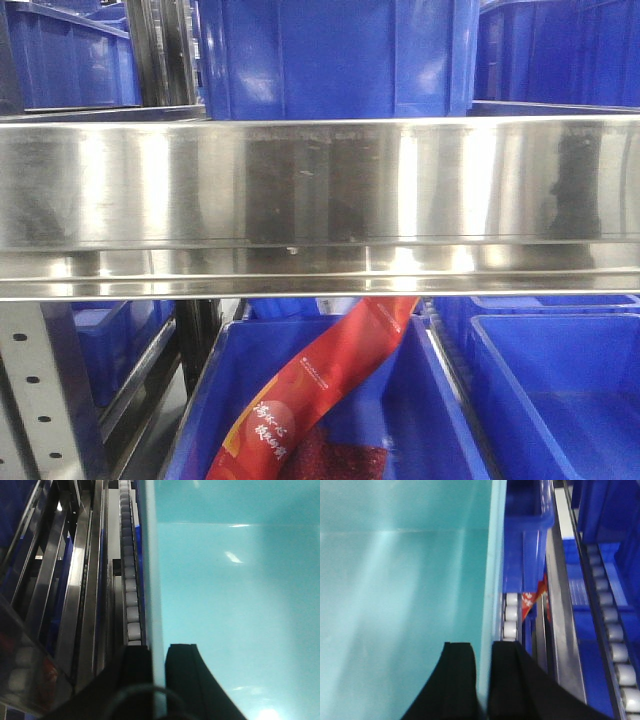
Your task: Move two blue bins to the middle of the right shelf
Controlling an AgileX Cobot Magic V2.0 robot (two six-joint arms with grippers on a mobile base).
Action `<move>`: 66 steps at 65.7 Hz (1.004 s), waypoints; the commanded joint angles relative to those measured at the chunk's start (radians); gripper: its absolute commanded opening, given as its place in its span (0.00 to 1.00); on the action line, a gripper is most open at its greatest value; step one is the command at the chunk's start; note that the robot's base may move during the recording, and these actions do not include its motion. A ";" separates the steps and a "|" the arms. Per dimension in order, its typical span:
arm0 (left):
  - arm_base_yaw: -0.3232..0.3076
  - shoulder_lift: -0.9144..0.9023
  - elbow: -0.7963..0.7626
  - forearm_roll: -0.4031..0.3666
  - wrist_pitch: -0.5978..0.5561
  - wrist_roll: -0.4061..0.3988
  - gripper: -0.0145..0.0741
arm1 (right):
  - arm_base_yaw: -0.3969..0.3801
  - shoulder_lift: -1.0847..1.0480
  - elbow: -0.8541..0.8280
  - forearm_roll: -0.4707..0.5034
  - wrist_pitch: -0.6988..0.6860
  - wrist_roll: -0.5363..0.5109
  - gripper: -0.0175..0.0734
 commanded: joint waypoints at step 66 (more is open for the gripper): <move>0.001 0.276 -0.017 -0.033 -0.001 -0.004 0.04 | -0.028 0.261 -0.010 0.011 0.022 0.012 0.01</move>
